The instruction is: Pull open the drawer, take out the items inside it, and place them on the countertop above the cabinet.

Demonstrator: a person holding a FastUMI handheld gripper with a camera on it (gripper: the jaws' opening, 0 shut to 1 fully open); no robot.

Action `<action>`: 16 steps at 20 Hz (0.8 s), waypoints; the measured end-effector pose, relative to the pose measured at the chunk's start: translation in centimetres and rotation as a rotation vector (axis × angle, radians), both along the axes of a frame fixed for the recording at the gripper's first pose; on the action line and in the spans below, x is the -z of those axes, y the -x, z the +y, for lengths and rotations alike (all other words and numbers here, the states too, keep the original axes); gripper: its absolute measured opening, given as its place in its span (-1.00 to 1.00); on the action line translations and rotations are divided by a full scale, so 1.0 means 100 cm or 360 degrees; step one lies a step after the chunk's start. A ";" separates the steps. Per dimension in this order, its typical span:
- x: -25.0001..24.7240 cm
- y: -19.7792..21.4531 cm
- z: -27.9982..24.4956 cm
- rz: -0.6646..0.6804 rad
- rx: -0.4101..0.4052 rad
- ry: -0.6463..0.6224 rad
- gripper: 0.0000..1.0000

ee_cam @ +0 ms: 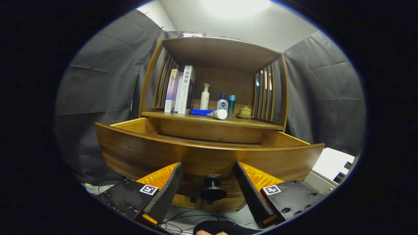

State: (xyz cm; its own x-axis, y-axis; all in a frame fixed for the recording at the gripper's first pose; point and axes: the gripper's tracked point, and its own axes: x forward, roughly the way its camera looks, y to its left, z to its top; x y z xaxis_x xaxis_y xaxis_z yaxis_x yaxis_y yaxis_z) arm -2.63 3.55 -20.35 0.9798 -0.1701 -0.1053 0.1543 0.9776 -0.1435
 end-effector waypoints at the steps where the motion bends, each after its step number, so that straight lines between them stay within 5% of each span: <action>1: -0.001 -0.001 0.000 -0.0011 0.0000 -0.0005 0.97; 16: -0.016 -0.073 0.001 -0.0058 -0.0011 -0.0109 0.99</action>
State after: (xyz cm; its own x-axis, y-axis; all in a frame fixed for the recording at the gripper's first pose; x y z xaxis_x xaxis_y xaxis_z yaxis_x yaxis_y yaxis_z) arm 4.70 3.65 -18.72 0.9843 -0.1571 -0.0807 0.1516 0.9859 -0.0705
